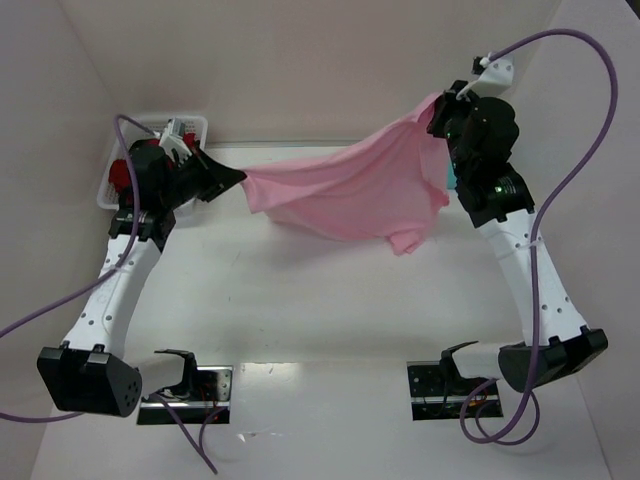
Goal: Fold and stack the t-shirts
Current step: Flatten out the tshirt
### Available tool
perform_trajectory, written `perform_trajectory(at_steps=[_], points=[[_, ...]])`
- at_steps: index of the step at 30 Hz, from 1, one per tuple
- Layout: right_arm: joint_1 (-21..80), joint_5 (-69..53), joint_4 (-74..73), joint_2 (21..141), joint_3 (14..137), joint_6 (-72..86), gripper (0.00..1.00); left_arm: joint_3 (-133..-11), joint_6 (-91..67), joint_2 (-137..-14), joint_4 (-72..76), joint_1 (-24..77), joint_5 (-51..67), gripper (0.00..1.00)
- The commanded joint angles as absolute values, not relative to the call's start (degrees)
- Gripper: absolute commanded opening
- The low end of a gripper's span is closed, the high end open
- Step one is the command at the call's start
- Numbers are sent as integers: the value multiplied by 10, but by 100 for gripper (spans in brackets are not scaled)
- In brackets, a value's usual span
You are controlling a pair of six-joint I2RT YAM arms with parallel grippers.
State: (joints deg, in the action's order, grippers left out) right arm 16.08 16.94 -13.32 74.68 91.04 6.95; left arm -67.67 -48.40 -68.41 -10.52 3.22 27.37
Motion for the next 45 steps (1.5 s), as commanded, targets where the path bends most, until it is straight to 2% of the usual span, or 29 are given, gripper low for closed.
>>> perform_trajectory(at_steps=[1, 7, 15, 18, 22, 27, 38, 45], points=[[156, 152, -146, 733, 844, 94, 0, -604, -494, -650, -121, 29, 286, 0], [156, 112, -140, 745, 803, 111, 0, -505, -475, -663, -111, 41, 262, 0], [156, 106, -128, 758, 790, 111, 0, -486, -391, -796, -129, 80, 217, 0], [156, 106, -128, 764, 784, 111, 0, -504, -377, -833, -134, 111, 173, 6], [156, 111, -128, 764, 784, 111, 0, -523, -382, -858, -121, 127, 161, 25], [156, 117, -128, 764, 778, 111, 0, -536, -377, -887, -116, 133, 162, 41], [156, 117, -123, 774, 773, 111, 0, -541, -377, -913, -116, 138, 202, 57], [156, 112, -118, 780, 773, 111, 0, -559, -372, -928, -82, 160, 241, 58]])
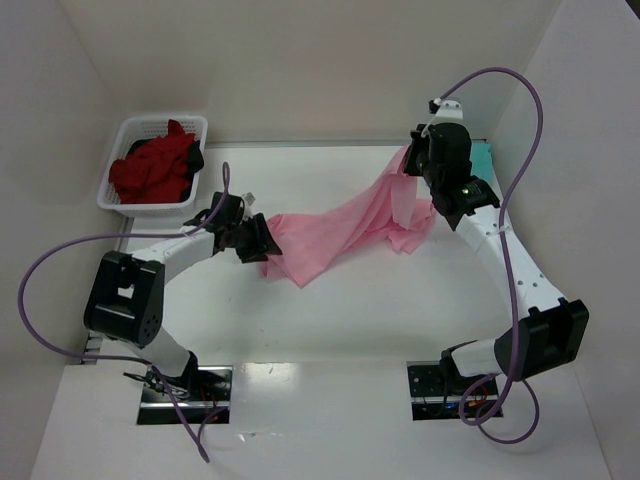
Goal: Fold and stack the t-shirts
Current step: Flatten out the tshirt
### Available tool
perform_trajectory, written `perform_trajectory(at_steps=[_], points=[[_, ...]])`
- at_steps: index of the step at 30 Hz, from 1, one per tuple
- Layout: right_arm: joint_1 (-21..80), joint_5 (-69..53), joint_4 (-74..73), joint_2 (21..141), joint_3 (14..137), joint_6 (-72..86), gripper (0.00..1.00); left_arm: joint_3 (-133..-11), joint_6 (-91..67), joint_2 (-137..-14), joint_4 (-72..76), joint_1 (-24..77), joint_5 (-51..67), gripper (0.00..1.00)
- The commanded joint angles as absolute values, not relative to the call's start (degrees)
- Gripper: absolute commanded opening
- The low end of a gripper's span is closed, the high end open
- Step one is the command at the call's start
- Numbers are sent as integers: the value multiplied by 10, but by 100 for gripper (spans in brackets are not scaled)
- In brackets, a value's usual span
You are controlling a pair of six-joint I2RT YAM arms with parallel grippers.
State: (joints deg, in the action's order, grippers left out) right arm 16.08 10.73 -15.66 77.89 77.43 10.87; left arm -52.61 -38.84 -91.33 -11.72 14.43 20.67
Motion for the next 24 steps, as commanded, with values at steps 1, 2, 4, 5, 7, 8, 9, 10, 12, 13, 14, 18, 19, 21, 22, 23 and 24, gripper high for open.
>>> perform_trajectory(at_steps=[1, 2, 4, 5, 7, 8, 9, 10, 12, 13, 14, 18, 19, 21, 22, 23, 24], points=[[156, 112, -118, 780, 773, 111, 0, -567, -372, -936, -79, 163, 245, 58], [156, 112, -118, 780, 773, 111, 0, -570, -375, -945, -79, 166, 249, 58], [156, 112, -118, 780, 773, 111, 0, -577, -377, -948, -74, 176, 249, 58], [156, 112, -118, 780, 773, 111, 0, -577, -377, -949, -74, 177, 247, 58], [156, 116, -118, 780, 773, 111, 0, -582, -377, -958, -74, 181, 237, 58], [156, 117, -118, 780, 773, 111, 0, -582, -377, -963, -74, 181, 233, 58], [156, 117, -118, 780, 773, 111, 0, -581, -377, -968, -74, 181, 230, 58], [156, 117, -118, 780, 773, 111, 0, -577, -377, -974, -74, 181, 230, 58], [156, 122, -118, 780, 773, 111, 0, -577, -377, -982, -74, 181, 230, 58], [156, 122, -121, 780, 773, 111, 0, -577, -377, -985, -74, 181, 226, 58], [156, 122, -123, 780, 773, 111, 0, -577, -377, -987, -77, 181, 224, 58], [156, 122, -123, 780, 773, 111, 0, -577, -372, -980, -91, 181, 207, 58], [156, 122, -123, 780, 773, 111, 0, -576, -372, -980, -92, 181, 207, 58], [156, 122, -123, 780, 773, 111, 0, -571, -372, -974, -104, 181, 207, 58], [156, 122, -123, 780, 773, 111, 0, -571, -372, -974, -104, 181, 207, 58], [156, 122, -123, 780, 773, 111, 0, -565, -372, -969, -104, 181, 207, 58], [156, 122, -123, 780, 773, 111, 0, -563, -372, -967, -104, 181, 207, 58]])
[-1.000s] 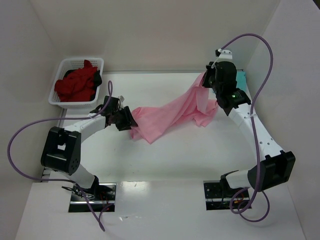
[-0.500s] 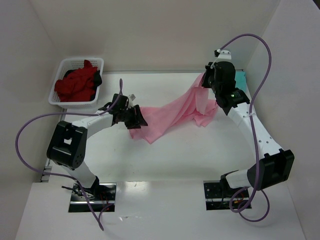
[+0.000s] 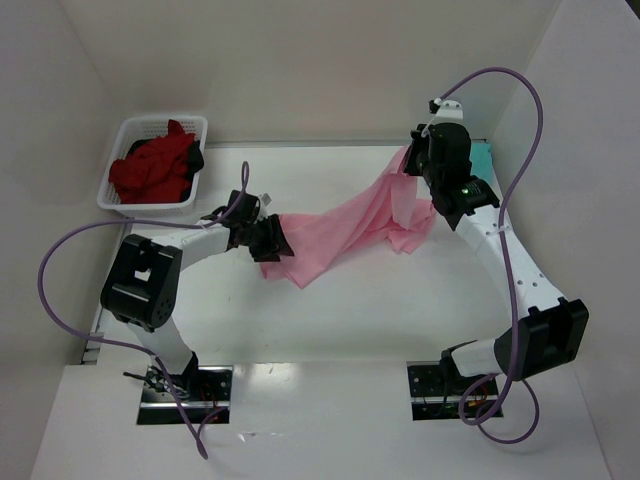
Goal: Fold and stack the t-shirts
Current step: Flatten out the tshirt
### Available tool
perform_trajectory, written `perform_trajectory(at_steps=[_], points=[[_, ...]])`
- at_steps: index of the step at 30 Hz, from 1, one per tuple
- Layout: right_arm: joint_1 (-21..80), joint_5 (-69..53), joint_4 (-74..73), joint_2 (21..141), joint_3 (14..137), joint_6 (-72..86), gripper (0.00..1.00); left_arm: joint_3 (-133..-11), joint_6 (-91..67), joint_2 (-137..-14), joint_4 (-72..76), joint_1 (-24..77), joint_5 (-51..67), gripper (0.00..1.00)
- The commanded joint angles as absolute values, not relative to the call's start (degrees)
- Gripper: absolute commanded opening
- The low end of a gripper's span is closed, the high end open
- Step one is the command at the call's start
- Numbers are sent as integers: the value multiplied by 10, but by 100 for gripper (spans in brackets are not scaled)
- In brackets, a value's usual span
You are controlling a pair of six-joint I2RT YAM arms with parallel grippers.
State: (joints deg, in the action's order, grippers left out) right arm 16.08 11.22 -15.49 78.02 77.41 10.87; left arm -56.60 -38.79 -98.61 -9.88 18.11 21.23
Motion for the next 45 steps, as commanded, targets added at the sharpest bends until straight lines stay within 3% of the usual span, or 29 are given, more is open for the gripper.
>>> perform_trajectory(at_steps=[1, 20, 28, 32, 35, 37, 45], points=[[156, 122, -123, 780, 773, 111, 0, -563, -372, -967, -100, 181, 207, 58], [156, 122, -123, 790, 773, 105, 0, -554, -394, -991, -62, 186, 207, 58], [156, 127, -123, 795, 773, 105, 0, -583, -411, -1037, -41, 210, 201, 52], [156, 127, -123, 795, 778, 100, 0, -583, -417, -1042, -36, 210, 190, 41], [156, 127, -123, 801, 778, 100, 0, -583, -424, -1024, -38, 210, 171, 13], [156, 127, -123, 801, 778, 100, 0, -584, -424, -1008, -52, 210, 160, 0], [156, 133, -123, 801, 788, 100, 0, -627, -408, -921, -83, 206, 141, 0]])
